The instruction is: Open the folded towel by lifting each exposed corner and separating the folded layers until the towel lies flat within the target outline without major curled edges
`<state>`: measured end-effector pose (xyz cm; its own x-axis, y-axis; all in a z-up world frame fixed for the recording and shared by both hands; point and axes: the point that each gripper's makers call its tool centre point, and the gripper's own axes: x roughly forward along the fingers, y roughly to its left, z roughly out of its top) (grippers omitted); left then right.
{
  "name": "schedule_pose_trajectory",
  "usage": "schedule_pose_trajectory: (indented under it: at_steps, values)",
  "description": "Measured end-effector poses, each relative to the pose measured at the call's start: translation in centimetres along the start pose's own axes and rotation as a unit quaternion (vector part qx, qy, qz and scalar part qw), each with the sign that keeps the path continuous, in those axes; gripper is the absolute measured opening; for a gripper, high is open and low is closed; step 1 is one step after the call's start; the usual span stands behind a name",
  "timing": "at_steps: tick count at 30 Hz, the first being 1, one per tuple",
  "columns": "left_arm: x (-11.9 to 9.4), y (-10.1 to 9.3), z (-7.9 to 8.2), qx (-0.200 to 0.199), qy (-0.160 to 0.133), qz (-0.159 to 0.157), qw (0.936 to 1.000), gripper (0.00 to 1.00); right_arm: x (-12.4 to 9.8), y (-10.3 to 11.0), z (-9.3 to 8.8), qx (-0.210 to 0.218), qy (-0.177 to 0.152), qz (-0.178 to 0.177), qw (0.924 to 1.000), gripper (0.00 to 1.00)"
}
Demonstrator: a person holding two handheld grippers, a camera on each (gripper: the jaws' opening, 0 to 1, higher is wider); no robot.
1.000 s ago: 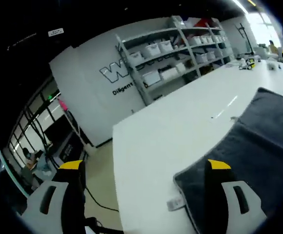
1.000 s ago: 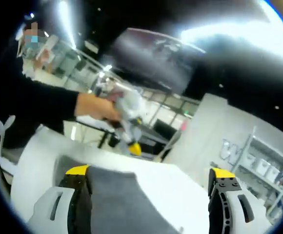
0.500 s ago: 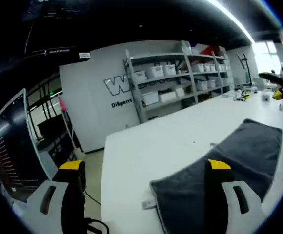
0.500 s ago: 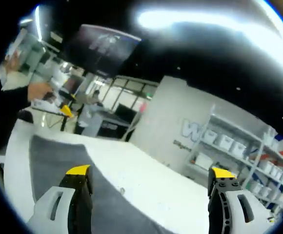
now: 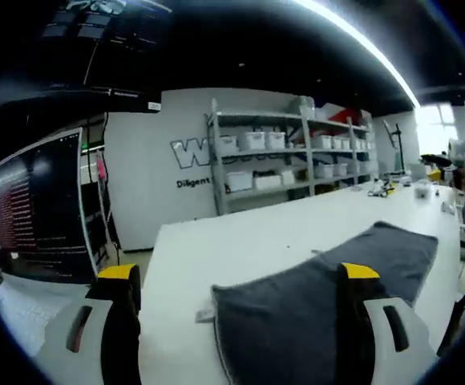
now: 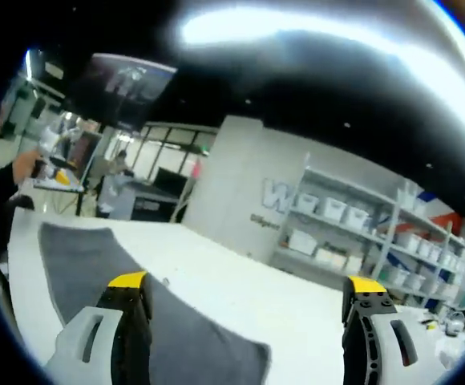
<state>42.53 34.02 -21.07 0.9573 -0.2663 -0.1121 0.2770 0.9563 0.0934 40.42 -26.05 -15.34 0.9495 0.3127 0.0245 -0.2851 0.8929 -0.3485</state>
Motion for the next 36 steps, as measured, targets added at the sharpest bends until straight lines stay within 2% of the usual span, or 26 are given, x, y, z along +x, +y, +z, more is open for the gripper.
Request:
schedule_pose_trajectory:
  at_steps: [4,6,8,10,14,18,25,30,36]
  values:
    - [-1.2,-1.3,-1.5,0.012,0.018,0.001,0.9998,1.0,-1.9,-0.4,-1.2,-0.004,0.012,-0.001,0.9999,0.99]
    - [-1.5,-1.5,-1.7,0.016,0.019,0.005,0.9997,1.0,-2.9,-0.5,-1.9,0.001,0.015,-0.003,0.9999,0.99]
    - [-3.1,-2.2,-2.0,0.005,0.008,0.014,0.9999,1.0,-4.5,-0.8,-3.1,0.01,0.019,-0.015,0.9997,0.98]
    - [-3.4,-2.5,-2.1,0.003,0.007,0.012,0.9999,1.0,-4.9,-0.8,-3.4,0.013,0.02,-0.017,0.9996,0.95]
    - [-4.4,-3.4,-2.8,0.013,0.012,0.014,0.9997,1.0,-6.1,-0.4,-4.6,0.005,0.037,-0.019,0.9991,0.96]
    - [-4.9,-2.9,-3.3,0.02,0.02,0.026,0.9993,1.0,-6.7,-0.7,-4.7,0.007,0.039,-0.024,0.9989,0.95]
    - [-4.0,-2.3,-3.9,0.008,0.029,0.025,0.9992,0.99,-6.5,-1.2,-4.6,0.014,0.039,-0.033,0.9986,0.93]
    - [-2.0,-1.9,-4.1,0.029,0.055,0.024,0.9978,0.98,-4.7,-1.6,-4.3,0.003,0.051,-0.027,0.9983,0.92]
    - [0.5,-1.4,-3.6,0.03,0.065,0.014,0.9973,0.96,-2.1,-2.3,-3.8,-0.014,0.063,-0.013,0.9978,0.92]
